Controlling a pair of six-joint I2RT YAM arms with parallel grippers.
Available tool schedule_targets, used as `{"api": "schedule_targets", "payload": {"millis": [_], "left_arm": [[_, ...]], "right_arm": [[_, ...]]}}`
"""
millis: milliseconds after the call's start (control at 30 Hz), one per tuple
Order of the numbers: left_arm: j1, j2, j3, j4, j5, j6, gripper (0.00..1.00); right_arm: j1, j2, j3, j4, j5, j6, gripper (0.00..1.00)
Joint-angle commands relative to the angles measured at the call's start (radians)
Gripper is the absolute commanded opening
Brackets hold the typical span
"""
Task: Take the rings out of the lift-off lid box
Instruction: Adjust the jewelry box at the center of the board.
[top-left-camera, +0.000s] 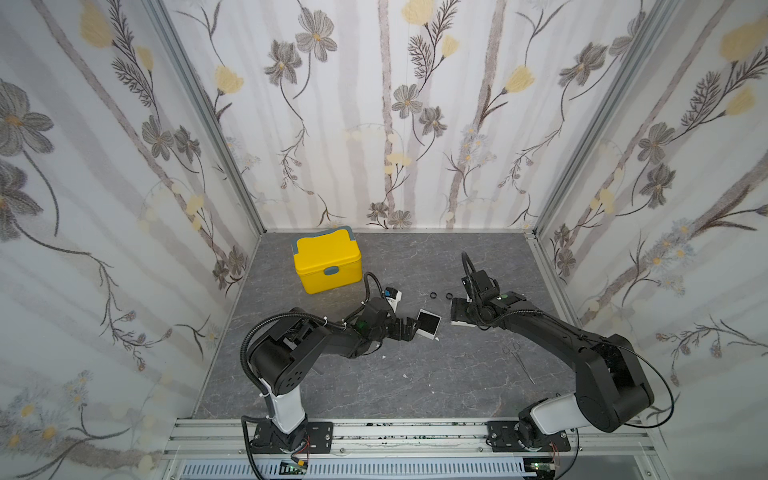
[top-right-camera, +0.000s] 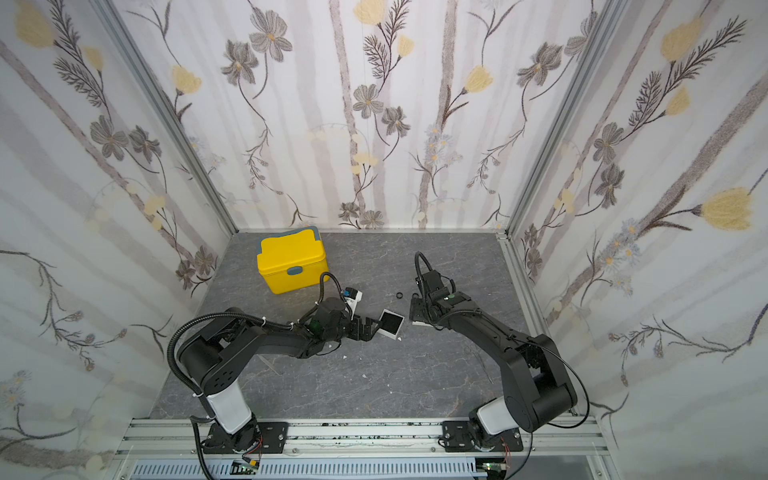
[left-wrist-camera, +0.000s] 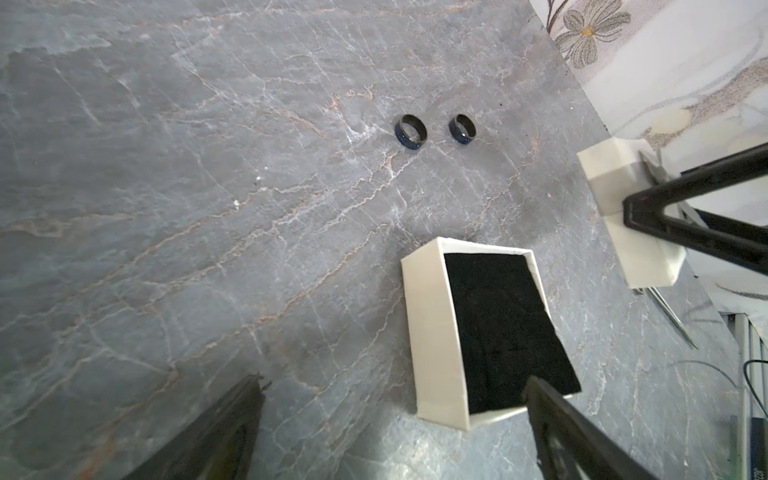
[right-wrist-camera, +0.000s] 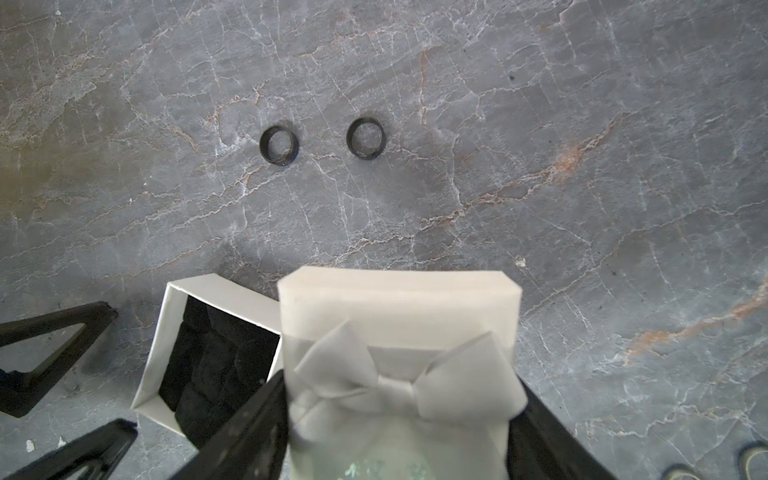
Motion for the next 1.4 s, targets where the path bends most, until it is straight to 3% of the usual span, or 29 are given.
{"api": "schedule_targets", "payload": {"millis": [0, 200, 400, 533, 767, 1067, 1367], "left_arm": [[-0.019, -0.005, -0.017, -0.144, 0.022, -0.058, 1.0], [-0.04, -0.028, 0.004, -0.141, 0.029, -0.042, 1.0], [-0.041, -0.004, 0.119, -0.332, -0.151, 0.02, 1.0], [-0.041, 0.044, 0.215, -0.421, -0.196, 0.062, 0.95], [-0.042, 0.09, 0.321, -0.504, -0.214, 0.109, 0.74], [-0.041, 0.074, 0.358, -0.532, -0.192, 0.134, 0.54], [-0.042, 0.076, 0.357, -0.529, -0.127, 0.091, 0.17]], "right_arm": [[0.004, -0.011, 0.0, 0.014, -0.01, -0.005, 0.74], [0.006, -0.018, -0.013, 0.032, -0.019, -0.005, 0.74], [0.006, -0.026, -0.024, 0.043, -0.022, -0.005, 0.73], [0.006, -0.024, -0.028, 0.047, -0.03, -0.005, 0.73], [0.007, -0.038, -0.041, 0.053, -0.029, -0.003, 0.73], [0.008, -0.031, -0.053, 0.069, -0.038, -0.001, 0.73], [0.007, -0.029, -0.055, 0.075, -0.041, -0.002, 0.73]]}}
